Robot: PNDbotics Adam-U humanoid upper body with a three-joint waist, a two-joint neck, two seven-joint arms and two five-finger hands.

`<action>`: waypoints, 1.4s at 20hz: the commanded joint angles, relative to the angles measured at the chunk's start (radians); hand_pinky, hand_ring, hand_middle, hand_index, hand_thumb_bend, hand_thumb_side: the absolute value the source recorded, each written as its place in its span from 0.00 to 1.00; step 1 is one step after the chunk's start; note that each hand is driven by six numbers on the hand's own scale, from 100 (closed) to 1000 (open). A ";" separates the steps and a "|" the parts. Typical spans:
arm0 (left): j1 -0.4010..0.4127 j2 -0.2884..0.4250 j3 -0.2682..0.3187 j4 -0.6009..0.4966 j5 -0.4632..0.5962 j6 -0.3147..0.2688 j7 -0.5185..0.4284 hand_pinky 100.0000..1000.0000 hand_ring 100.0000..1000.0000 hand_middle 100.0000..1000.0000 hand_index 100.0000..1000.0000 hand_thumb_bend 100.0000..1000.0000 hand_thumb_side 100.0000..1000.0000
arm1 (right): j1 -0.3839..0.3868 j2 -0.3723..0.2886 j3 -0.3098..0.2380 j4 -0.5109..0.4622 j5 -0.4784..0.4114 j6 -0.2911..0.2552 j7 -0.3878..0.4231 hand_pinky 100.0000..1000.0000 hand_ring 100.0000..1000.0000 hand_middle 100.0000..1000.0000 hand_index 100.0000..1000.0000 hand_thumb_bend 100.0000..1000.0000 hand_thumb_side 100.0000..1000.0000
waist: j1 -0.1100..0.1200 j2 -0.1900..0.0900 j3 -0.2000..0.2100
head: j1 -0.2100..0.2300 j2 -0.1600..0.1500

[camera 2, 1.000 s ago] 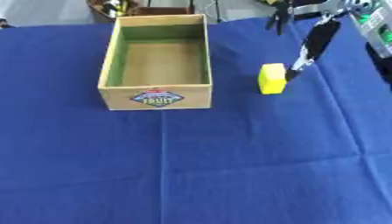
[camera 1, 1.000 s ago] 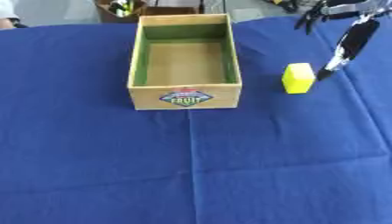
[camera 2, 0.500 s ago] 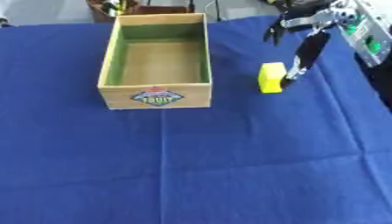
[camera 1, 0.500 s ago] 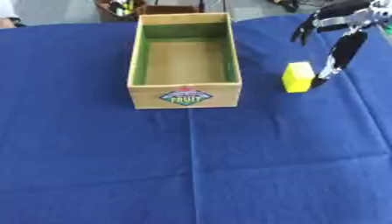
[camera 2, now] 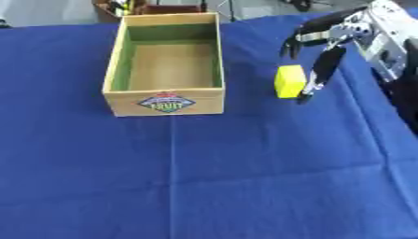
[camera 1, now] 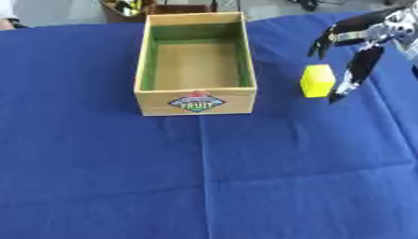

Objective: Pick up objects on the table and place them in the box.

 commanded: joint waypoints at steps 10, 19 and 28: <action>-0.015 0.005 -0.002 -0.018 0.000 -0.001 -0.007 0.35 0.59 0.52 0.65 0.06 1.00 | -0.005 -0.001 -0.013 0.005 0.058 0.010 -0.084 0.80 0.83 0.66 0.87 0.62 0.42 | 0.000 -0.009 -0.002 | -0.012 -0.019; -0.017 0.003 -0.002 -0.018 0.000 -0.002 -0.008 0.35 0.59 0.52 0.65 0.05 1.00 | -0.010 0.010 -0.018 0.046 0.084 0.020 -0.148 0.79 0.82 0.63 0.85 0.53 0.45 | 0.003 -0.004 0.001 | -0.015 -0.028; -0.020 -0.001 -0.002 -0.018 0.000 -0.003 -0.010 0.35 0.60 0.52 0.65 0.05 1.00 | -0.010 0.015 -0.022 0.080 0.136 0.016 -0.160 0.78 0.81 0.55 0.77 0.40 0.39 | 0.002 0.011 0.002 | -0.018 -0.035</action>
